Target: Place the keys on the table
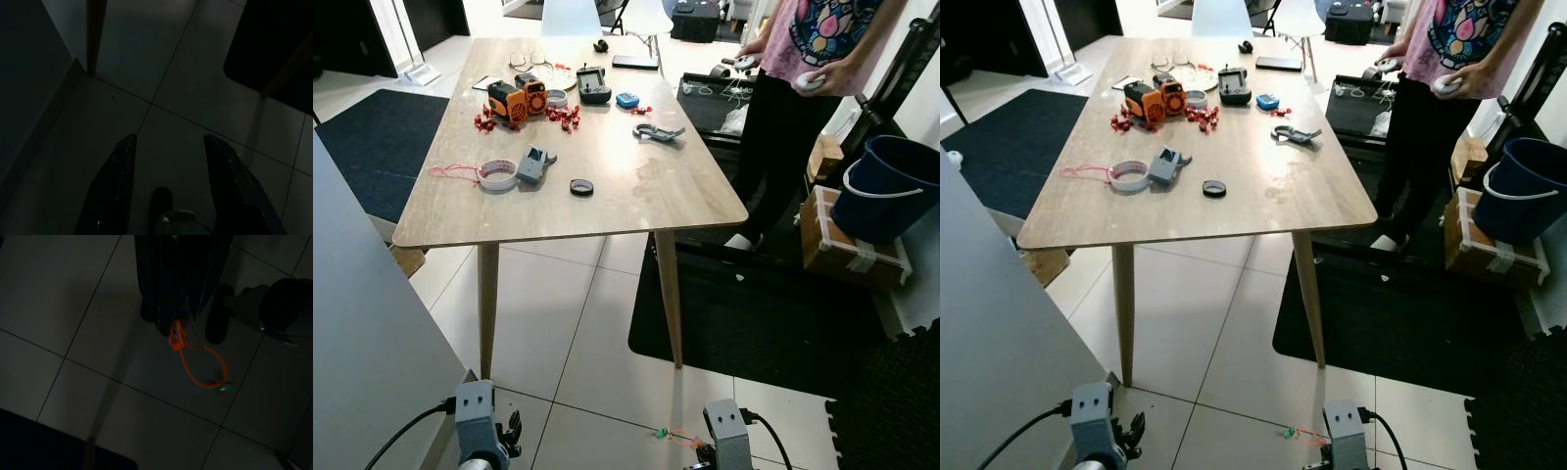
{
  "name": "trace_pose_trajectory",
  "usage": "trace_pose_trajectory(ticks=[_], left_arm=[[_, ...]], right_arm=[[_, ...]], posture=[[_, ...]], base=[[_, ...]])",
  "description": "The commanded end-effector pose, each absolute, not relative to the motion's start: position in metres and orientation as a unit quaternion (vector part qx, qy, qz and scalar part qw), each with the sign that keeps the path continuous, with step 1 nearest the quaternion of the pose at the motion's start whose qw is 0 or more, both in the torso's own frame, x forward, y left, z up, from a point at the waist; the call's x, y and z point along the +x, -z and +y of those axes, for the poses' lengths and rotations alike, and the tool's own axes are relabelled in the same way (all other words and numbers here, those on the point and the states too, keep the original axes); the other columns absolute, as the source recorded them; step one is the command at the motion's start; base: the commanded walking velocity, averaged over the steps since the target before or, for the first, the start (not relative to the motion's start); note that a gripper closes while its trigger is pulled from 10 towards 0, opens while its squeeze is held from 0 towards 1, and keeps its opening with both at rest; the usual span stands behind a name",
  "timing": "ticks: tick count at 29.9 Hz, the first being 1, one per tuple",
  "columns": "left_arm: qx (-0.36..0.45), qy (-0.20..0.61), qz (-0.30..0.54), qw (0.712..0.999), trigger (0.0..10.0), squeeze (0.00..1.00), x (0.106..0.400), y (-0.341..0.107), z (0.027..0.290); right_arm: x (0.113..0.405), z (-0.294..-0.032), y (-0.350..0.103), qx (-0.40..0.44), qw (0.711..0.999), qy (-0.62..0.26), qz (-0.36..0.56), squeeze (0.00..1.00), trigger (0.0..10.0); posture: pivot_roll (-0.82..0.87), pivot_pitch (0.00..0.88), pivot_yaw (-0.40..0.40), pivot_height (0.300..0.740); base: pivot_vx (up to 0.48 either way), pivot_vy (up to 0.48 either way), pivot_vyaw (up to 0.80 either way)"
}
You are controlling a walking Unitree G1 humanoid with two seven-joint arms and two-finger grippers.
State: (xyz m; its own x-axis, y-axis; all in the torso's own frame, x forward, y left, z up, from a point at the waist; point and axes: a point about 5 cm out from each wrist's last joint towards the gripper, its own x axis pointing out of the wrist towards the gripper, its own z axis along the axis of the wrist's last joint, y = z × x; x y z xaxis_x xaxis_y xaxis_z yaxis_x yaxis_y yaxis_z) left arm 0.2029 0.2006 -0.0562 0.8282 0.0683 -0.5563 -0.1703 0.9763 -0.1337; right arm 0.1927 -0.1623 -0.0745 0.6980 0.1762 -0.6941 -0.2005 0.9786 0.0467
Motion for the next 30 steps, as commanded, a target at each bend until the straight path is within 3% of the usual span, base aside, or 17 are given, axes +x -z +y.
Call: trace_pose_trajectory(ticks=[1,22,30], left_arm=[[-0.093,-0.074,0.289,0.950,10.0,0.00,0.1984,0.0582,0.2040],[-0.108,-0.079,0.289,0.948,10.0,0.00,0.1994,0.0583,0.2035],[-0.108,-0.079,0.290,0.948,10.0,0.00,0.1992,0.0584,0.2039]], right_arm=[[0.1894,-0.1629,0.0762,-0.020,0.919,-0.103,0.380,0.00,10.0],[0.1901,-0.1635,0.0758,-0.022,0.919,-0.105,0.379,0.00,10.0],[0.1893,-0.1640,0.0763,-0.022,0.919,-0.104,0.380,0.00,10.0]], posture=[[0.08,0.075,-0.006,0.740],[0.08,0.066,-0.010,0.740],[0.07,0.071,-0.009,0.740]], base=[[0.000,0.000,0.00],[0.011,0.000,0.00],[0.258,0.000,0.00]])
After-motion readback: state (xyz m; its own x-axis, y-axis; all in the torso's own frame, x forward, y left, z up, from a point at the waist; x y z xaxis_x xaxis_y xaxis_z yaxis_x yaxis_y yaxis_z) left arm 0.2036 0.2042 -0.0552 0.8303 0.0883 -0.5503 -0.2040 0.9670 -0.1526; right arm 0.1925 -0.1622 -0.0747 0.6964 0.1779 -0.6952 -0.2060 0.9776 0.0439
